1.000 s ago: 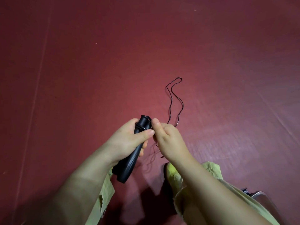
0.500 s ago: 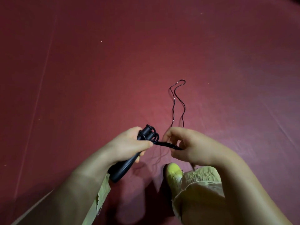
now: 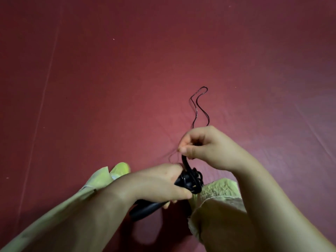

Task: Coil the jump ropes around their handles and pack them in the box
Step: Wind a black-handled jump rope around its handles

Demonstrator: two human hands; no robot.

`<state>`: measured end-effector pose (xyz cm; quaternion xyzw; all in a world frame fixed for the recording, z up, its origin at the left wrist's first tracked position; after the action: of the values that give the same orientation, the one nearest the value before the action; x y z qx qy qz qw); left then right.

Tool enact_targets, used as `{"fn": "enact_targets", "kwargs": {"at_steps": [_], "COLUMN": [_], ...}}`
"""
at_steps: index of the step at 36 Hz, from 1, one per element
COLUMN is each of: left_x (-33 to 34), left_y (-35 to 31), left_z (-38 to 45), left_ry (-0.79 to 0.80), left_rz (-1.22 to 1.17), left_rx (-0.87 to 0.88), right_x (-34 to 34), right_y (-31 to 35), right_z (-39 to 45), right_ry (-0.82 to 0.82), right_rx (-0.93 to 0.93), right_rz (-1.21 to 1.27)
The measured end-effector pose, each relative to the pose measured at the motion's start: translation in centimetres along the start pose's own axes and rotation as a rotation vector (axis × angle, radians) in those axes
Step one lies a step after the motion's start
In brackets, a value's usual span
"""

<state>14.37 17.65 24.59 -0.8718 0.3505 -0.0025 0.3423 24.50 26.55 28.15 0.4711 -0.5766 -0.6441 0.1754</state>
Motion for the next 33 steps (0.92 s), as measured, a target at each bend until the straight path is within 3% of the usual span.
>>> {"fn": "enact_targets", "kwargs": {"at_steps": [7,10,14,19,28,33], "left_x": [-0.4,-1.6,-3.8,-5.4,-5.7,-5.9], "left_y": [-1.4,-1.2,0.0,2.1,2.2,2.3], "left_z": [-1.3,-1.1,-0.6,0.3,0.8,0.7], "left_ry": [0.169,0.15,0.001,-0.194,-0.354,-0.434], "left_rz": [-0.475,-0.65,-0.809,-0.717,-0.592,-0.371], "left_rx": [0.301,0.393,0.394,0.269,0.235,0.152], "right_x": [1.2,1.3,1.4,1.7,2.5,3.2], "right_y": [-1.9,-2.7,-2.4,-2.1,-3.0,-3.5], "right_z": [1.0,1.1,1.3,1.4,1.6,1.3], "right_ry": [-0.085,-0.154,-0.197,-0.206,-0.403,-0.325], "right_rx": [0.118,0.151,0.088,0.049,0.093,0.217], "right_rz": [0.641,0.693,0.683,0.474,0.352,0.359]}}
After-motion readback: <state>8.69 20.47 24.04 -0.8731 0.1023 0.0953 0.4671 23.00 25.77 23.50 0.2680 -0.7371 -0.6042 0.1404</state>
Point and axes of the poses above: each hand's wrist, its own z-axis towards the middle knuckle, its own x-axis out of the palm, y = z × x, the point moved 4 cm from there along z, towards the middle knuckle, and after that the axes turned 13 degrees about -x, right-handed, at the moved point
